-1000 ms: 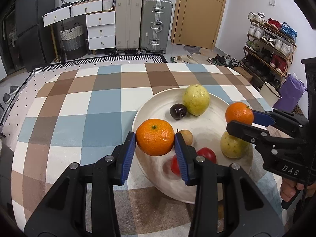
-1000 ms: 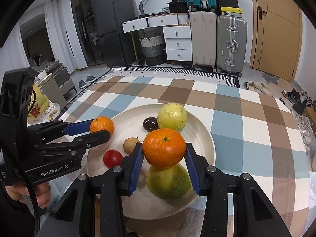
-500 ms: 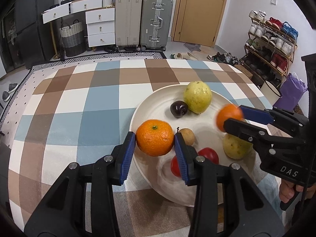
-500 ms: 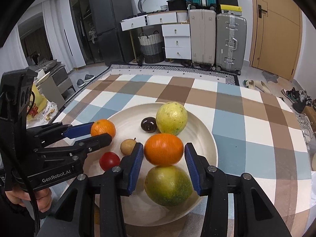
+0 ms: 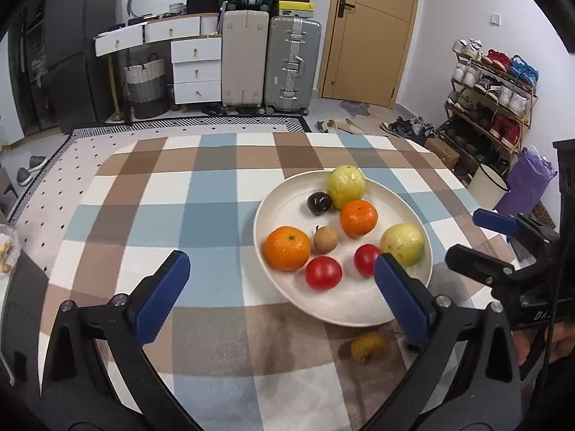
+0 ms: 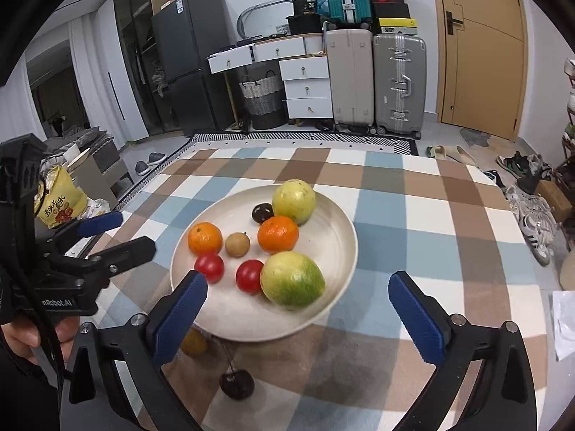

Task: Organize fruits
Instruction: 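Withdraw both open tools toward the brown fruit and the dark cherry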

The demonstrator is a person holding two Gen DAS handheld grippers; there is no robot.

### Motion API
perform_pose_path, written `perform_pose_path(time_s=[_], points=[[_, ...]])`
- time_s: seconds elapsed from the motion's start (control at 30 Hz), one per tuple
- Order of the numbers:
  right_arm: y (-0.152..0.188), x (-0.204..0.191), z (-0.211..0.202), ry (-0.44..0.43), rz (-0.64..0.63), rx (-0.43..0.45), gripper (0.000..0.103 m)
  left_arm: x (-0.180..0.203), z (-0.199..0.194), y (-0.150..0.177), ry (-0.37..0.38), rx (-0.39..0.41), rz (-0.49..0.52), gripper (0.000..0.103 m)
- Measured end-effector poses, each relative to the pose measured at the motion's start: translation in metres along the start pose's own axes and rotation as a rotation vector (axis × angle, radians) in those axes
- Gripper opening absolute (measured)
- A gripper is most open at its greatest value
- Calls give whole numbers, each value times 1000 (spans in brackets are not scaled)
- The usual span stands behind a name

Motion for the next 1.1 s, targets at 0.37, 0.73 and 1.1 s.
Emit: perform_pose_path(time_s=[0.37, 0.73, 1.1], points=[[28, -6, -25, 13, -5, -47, 103, -8, -29, 28, -1, -22, -25, 102], [62, -16, -21, 1, 8, -129, 103, -3, -29, 53, -17, -60, -6, 102], [84, -33, 1, -31, -27, -225, 103, 0, -13, 78, -10, -125, 1, 102]])
Point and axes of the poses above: each gripper's, at about its wrist camera, not at the fingertips, and z roughly the way its jaws point, x to its right, y to its underside, the point moved 3 cm from there along z, roughly the way its jaws point, and after that the axes turned 12 degrees about -z, right-handed, at the moved point
